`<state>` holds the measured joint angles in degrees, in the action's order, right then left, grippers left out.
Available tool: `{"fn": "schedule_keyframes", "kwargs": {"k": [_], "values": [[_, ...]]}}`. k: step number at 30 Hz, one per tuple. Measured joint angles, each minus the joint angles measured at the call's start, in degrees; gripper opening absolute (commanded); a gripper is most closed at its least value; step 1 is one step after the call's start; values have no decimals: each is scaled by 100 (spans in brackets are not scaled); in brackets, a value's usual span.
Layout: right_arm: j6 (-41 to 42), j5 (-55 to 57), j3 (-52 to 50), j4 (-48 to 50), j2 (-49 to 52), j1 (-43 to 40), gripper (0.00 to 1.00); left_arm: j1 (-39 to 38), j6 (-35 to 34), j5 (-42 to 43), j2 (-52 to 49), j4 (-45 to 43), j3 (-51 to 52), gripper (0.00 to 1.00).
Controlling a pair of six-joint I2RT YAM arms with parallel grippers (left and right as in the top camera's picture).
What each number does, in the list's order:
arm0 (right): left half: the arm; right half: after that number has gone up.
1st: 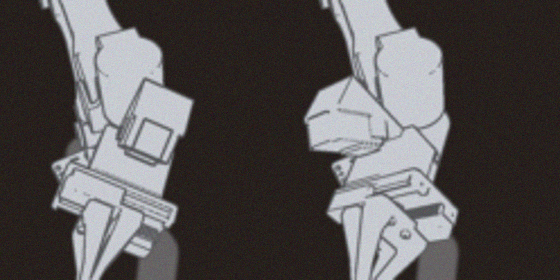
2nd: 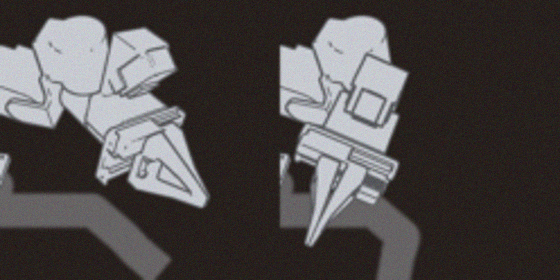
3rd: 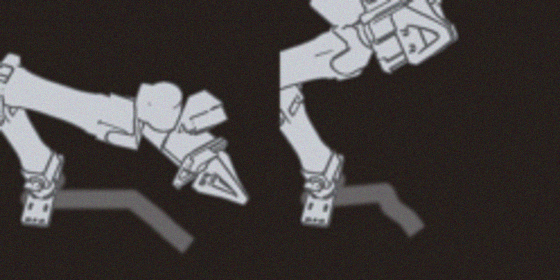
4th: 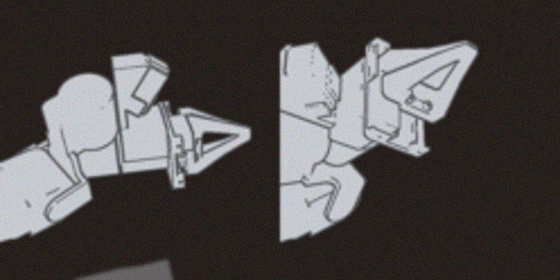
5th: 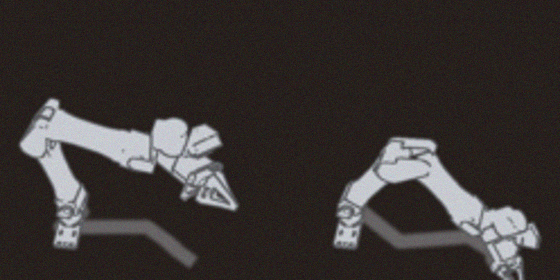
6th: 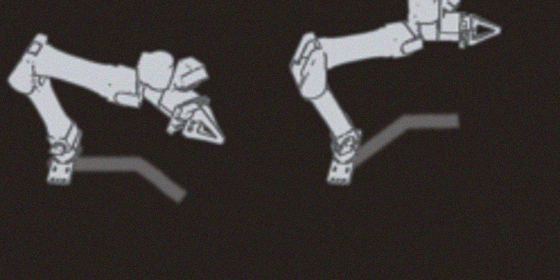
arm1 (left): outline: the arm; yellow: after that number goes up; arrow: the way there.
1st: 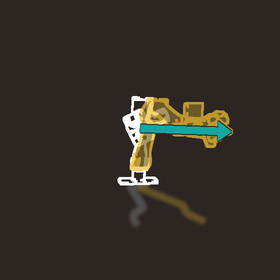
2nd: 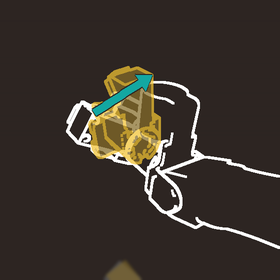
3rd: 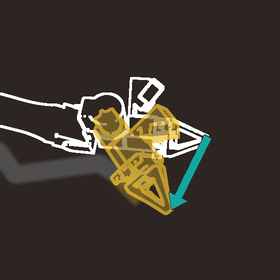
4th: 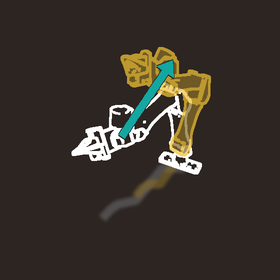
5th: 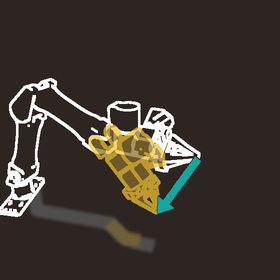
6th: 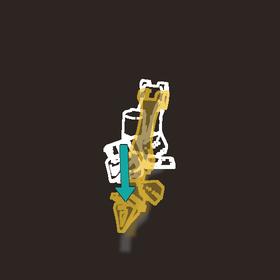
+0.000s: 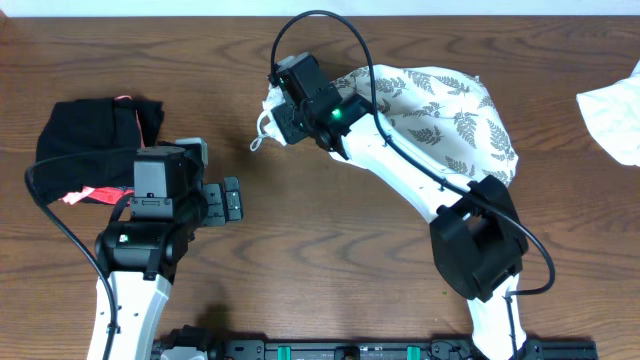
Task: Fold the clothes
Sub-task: 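Drag the garment leftward to table center with the right gripper, then grasp the garment's left end with the left gripper, right holds far end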
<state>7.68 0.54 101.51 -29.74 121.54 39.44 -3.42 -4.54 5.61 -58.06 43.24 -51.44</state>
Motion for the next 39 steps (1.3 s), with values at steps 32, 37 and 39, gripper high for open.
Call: {"fn": "schedule_keyframes", "kwargs": {"k": [32, 37, 39], "values": [[673, -149, -42, -3587, -1860, -4109, 99, -295, -4245, 2371, -4977, -6710, -66, 98], [612, -190, -42, -3587, -1860, -4109, 99, -295, -4664, 2479, -5158, -6585, -63, 98], [601, -203, -42, -3585, -1860, -4111, 99, -286, -4765, 2562, -5154, -6610, -66, 98]]}}
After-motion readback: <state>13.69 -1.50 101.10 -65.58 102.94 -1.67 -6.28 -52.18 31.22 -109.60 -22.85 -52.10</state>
